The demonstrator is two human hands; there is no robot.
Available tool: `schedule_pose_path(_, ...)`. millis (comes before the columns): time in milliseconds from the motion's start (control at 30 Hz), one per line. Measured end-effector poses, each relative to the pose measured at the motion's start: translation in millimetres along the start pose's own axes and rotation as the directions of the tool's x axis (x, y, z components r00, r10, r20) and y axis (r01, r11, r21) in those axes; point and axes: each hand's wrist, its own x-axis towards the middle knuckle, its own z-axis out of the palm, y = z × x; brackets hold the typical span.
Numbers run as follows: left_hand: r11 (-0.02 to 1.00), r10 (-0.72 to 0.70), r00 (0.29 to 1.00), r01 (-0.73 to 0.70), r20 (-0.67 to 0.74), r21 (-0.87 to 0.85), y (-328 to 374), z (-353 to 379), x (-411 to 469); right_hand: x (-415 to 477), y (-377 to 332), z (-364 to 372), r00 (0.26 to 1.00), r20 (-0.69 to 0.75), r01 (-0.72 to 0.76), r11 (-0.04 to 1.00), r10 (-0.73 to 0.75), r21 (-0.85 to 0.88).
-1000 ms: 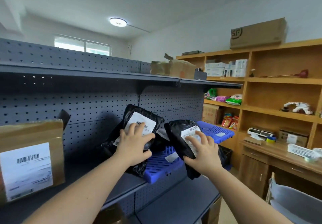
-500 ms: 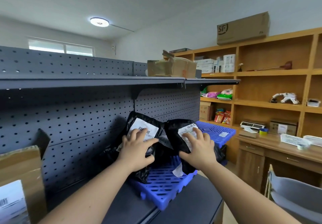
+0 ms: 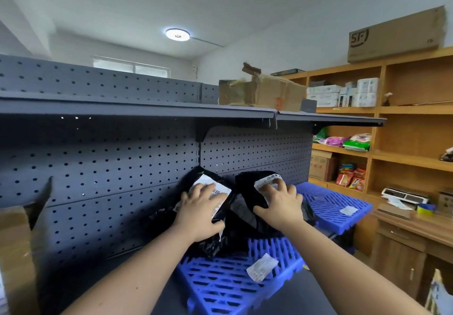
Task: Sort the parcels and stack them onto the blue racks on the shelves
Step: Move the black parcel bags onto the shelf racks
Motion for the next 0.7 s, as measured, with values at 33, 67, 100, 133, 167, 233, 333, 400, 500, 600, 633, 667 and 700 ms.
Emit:
schedule_pose_path(33,1.000,-0.005,1.000,0.004,0.006,0.007,1.6,2.9,3.0,5.7,-0.1,3.1,1.000,-0.003,0.006,1.000,-0.006,0.022)
schedule_pose_path(67,1.000,-0.006,1.000,0.006,0.012,0.017,2.9,6.0,6.0,10.8,0.1,6.2,1.000,-0.008,0.015,0.999,-0.015,0.039)
schedule_pose_path(100,1.000,-0.005,1.000,0.004,0.013,0.027,4.0,9.1,8.9,15.5,0.7,9.7,1.000,-0.014,0.027,0.998,-0.026,0.048)
schedule_pose_path(133,0.999,-0.002,1.000,0.002,0.007,0.032,5.0,12.0,11.3,19.8,1.5,13.1,0.999,-0.018,0.040,0.998,-0.039,0.050)
schedule_pose_path(167,0.999,0.000,1.000,0.000,-0.003,0.034,6.1,14.7,13.6,23.4,2.1,16.6,0.999,-0.021,0.051,0.997,-0.050,0.051)
schedule_pose_path(233,0.999,-0.002,1.000,0.003,-0.013,0.045,7.2,19.1,17.2,29.3,2.9,23.4,0.998,-0.027,0.064,0.996,-0.063,0.069)
schedule_pose_path(333,0.999,-0.018,0.999,0.019,-0.042,0.032,9.4,21.5,20.4,35.0,3.5,33.9,0.994,-0.029,0.105,0.988,-0.102,0.109)
schedule_pose_path(400,0.999,-0.023,0.998,0.025,-0.061,0.025,11.5,19.6,21.8,38.3,4.5,38.5,0.989,-0.032,0.150,0.984,-0.148,0.093)
schedule_pose_path(500,0.997,-0.046,0.999,0.048,-0.029,0.067,10.0,14.1,20.9,43.3,2.6,38.1,0.982,-0.055,0.187,0.977,-0.182,0.106)
schedule_pose_path(600,0.990,-0.091,0.995,0.093,-0.028,0.106,6.8,10.8,18.2,47.4,-1.7,34.0,0.971,-0.084,0.234,0.959,-0.223,0.158)
schedule_pose_path(633,0.987,-0.102,0.994,0.106,-0.037,0.122,4.6,10.5,17.0,48.0,-4.0,33.1,0.966,-0.095,0.253,0.952,-0.240,0.170)
schedule_pose_path(667,0.984,-0.115,0.992,0.120,-0.046,0.131,2.4,9.9,15.6,48.2,-6.2,32.6,0.962,-0.101,0.270,0.945,-0.256,0.182)
schedule_pose_path(700,0.981,-0.131,0.990,0.137,-0.053,0.134,0.5,8.6,14.4,48.3,-8.1,32.2,0.957,-0.105,0.286,0.939,-0.270,0.193)
